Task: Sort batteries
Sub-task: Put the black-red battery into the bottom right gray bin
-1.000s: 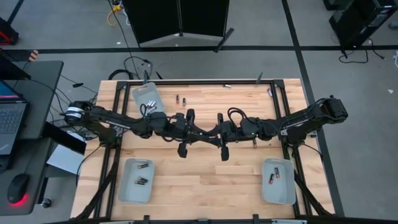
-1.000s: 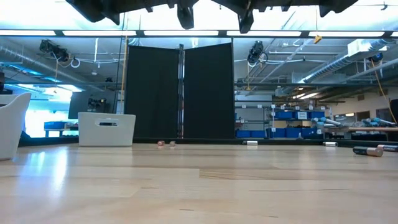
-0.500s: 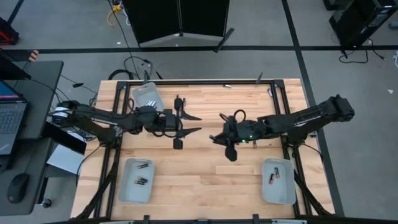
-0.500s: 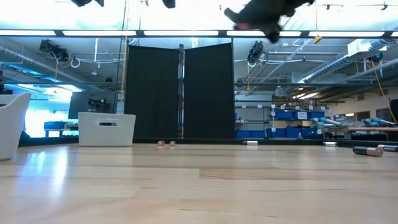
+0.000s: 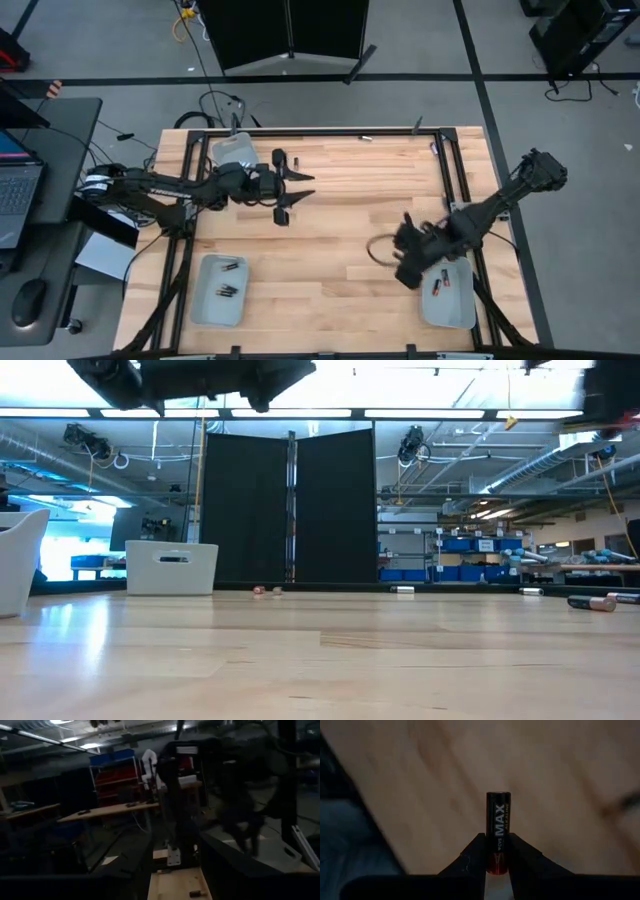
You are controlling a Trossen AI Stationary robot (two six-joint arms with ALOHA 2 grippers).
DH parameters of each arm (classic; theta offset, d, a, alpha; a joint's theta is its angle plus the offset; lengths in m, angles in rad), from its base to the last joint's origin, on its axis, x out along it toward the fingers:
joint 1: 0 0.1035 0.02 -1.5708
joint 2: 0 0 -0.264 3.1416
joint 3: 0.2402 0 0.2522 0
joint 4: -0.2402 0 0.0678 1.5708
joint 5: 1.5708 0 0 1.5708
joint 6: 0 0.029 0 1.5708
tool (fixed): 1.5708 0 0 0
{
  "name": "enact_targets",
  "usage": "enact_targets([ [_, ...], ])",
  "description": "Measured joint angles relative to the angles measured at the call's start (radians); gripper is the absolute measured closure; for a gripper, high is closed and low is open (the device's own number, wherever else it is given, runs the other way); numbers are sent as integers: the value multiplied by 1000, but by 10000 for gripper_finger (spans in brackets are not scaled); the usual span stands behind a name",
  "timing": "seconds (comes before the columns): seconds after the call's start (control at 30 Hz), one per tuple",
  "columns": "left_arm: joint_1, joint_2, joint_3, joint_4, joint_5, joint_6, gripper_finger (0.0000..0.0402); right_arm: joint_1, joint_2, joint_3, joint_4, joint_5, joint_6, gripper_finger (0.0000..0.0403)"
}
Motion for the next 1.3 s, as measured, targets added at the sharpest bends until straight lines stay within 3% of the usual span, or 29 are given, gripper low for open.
enact_targets([
  [0.27, 93, 0, -19, 10, 133, -98, 239, 258, 26, -2, -155, -55, 501, 339],
  [0.5, 134, 0, -19, 13, 177, -133, 239, 346, 48, -135, -114, -181, 731, 339],
  [0.8, 140, 0, -19, 11, 193, -137, 239, 360, 48, -337, 90, -232, 778, 339],
  [1.0, 140, 0, -19, 7, 194, -137, 239, 359, 48, -393, 134, -245, 779, 337],
  [1.3, 140, 0, -19, 7, 194, -136, 239, 358, 48, -347, 83, -260, 779, 253],
])
